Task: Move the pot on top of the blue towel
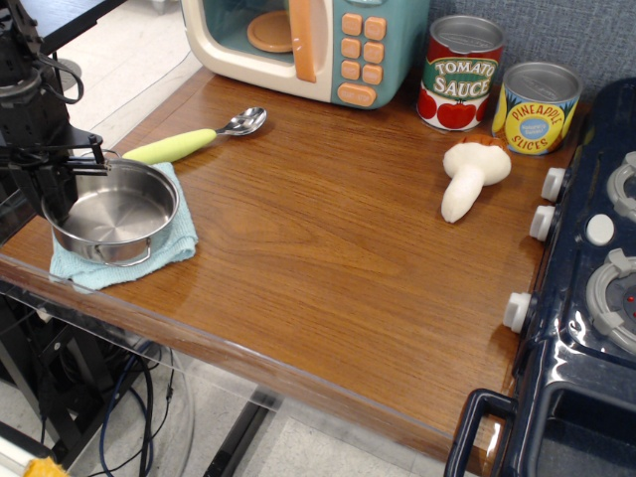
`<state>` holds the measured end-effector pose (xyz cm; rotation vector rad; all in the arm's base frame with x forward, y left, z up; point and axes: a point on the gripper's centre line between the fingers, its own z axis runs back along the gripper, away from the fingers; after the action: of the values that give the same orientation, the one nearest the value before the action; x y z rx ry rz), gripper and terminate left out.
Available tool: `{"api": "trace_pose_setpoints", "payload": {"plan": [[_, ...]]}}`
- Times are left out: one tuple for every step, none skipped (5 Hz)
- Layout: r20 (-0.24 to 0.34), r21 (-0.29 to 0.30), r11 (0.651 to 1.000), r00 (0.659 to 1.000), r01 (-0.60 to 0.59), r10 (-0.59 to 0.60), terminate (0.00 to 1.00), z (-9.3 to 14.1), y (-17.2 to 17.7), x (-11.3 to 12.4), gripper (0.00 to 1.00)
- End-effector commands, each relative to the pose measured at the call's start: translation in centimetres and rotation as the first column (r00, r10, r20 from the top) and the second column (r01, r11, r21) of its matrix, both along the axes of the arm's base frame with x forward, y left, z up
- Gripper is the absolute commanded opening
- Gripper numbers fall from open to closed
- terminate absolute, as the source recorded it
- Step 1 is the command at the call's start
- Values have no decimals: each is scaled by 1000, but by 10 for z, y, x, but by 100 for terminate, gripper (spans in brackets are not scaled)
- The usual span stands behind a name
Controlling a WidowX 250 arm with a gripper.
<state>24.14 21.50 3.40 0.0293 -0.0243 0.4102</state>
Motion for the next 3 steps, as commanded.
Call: {"api": "trace_pose_setpoints", "payload": {"plan": [[9, 45, 996, 997, -75, 75, 0, 22, -7, -15, 100], [-6, 73, 991, 993, -115, 116, 0, 30, -6, -17, 100], [-6, 147, 977, 987, -157, 160, 0, 48, -5, -20, 100]]}}
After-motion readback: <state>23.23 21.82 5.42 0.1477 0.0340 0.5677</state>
